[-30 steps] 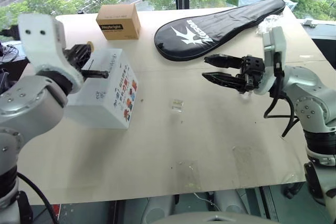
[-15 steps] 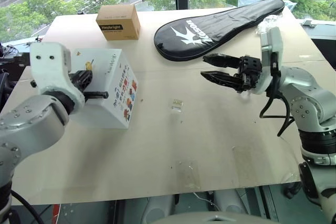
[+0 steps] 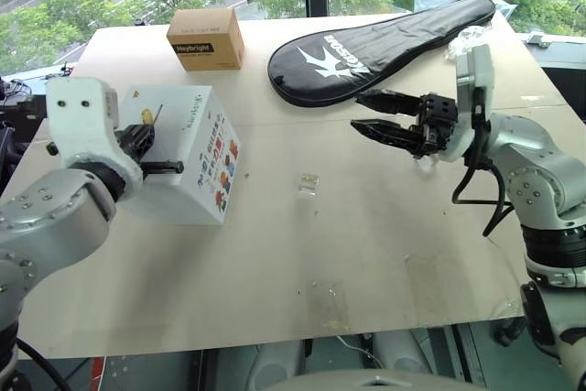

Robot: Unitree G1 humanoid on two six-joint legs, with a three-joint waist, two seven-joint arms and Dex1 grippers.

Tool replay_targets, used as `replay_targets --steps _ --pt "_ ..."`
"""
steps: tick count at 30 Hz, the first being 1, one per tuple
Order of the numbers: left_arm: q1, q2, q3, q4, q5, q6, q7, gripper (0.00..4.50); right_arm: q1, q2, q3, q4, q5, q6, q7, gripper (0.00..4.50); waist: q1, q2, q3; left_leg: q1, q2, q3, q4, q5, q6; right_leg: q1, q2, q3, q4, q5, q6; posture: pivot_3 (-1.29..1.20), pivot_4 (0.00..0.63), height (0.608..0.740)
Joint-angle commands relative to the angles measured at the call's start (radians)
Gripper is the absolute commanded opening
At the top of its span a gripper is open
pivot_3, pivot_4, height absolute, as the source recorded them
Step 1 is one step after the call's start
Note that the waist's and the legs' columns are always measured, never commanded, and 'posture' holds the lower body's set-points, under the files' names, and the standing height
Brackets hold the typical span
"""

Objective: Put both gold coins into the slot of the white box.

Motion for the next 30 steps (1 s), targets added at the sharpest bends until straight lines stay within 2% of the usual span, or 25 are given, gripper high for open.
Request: replay_targets --steps 1,30 --pt "-0.015 0.016 0.001 -0.005 -0.007 -0.002 -0.011 0.00 -0.015 0.004 -0.033 -0.045 0.009 -0.003 -0.010 2.23 0.000 0.000 0.000 0.000 0.000 0.000 0.000 0.000 0.000 0.000 0.000 0.000 0.000 0.000 0.000 0.00 0.150 0.740" --pt "0.023 0.002 -0.004 -0.018 0.000 -0.004 0.029 0.00 -0.015 0.005 -0.032 -0.033 -0.006 -0.009 -0.012 2.23 -0.009 0.000 -0.001 0.001 0.000 0.002 0.001 0.000 0.000 0.000 0.000 0.000 0.002 0.000 0.000 0.00 0.150 0.740"
